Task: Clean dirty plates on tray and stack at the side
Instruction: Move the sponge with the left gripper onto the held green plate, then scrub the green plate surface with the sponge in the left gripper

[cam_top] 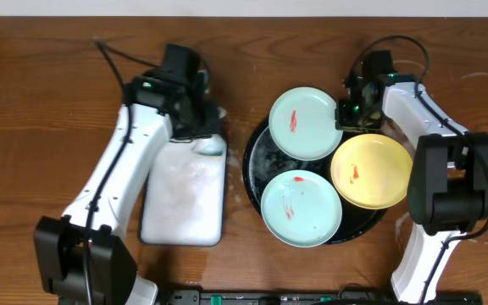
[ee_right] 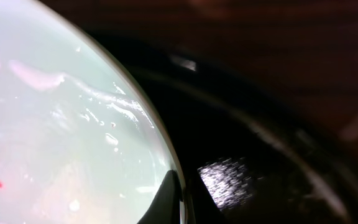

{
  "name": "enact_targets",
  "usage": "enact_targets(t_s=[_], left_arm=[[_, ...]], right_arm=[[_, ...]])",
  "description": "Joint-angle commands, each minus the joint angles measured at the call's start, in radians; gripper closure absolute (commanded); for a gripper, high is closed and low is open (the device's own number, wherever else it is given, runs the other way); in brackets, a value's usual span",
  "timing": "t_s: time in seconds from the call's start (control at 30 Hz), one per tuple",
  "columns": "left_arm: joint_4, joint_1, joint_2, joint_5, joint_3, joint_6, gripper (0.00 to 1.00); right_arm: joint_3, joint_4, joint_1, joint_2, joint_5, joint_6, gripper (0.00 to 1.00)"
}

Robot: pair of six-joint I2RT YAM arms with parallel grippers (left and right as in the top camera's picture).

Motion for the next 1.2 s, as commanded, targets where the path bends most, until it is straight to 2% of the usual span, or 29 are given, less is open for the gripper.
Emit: enact_targets(t_s=[0.0,0.17,0.37,0.7,0.9,1.07,1.17], left_arm=[[0.069,-0.068,0.006,0.016,0.010,-0.004,0.93],[0.184,-0.150,0.072,0.017,0.010,-0.089,0.92],[0.362,-0.252,0.203,0.023,0.010,-0.153,0.92],[0.657,-0.352,0.482,0.198,0.011,-0.369,0.93],[0.607,-0.333,0.596,0.157,0.011,-0.366,0.93],[0.418,-0.255,0.582,-0.157,0.053,-0.276,0.93],[0.315,-0.230,0.580,-0.260,0.148,-0.223,0.93]], right_arm=[[-0.004,-0.066,0.032,-0.030,0.047,0.032,0.99],[-0.004,-0.150,0.053,-0.035,0.071,0.038,0.99],[-0.004,-0.137,0.060,-0.035,0.148,0.038,0.99],[-0.004,-0.142,0.061,-0.035,0.148,0.038,0.99],[-0.004,-0.153,0.061,-0.035,0.148,0.038,0.99],[-0.004,-0.176,0.061,-0.035,0.148,0.037,0.99],[-0.004,-0.175,0.061,-0.035,0.148,0.037,0.99]])
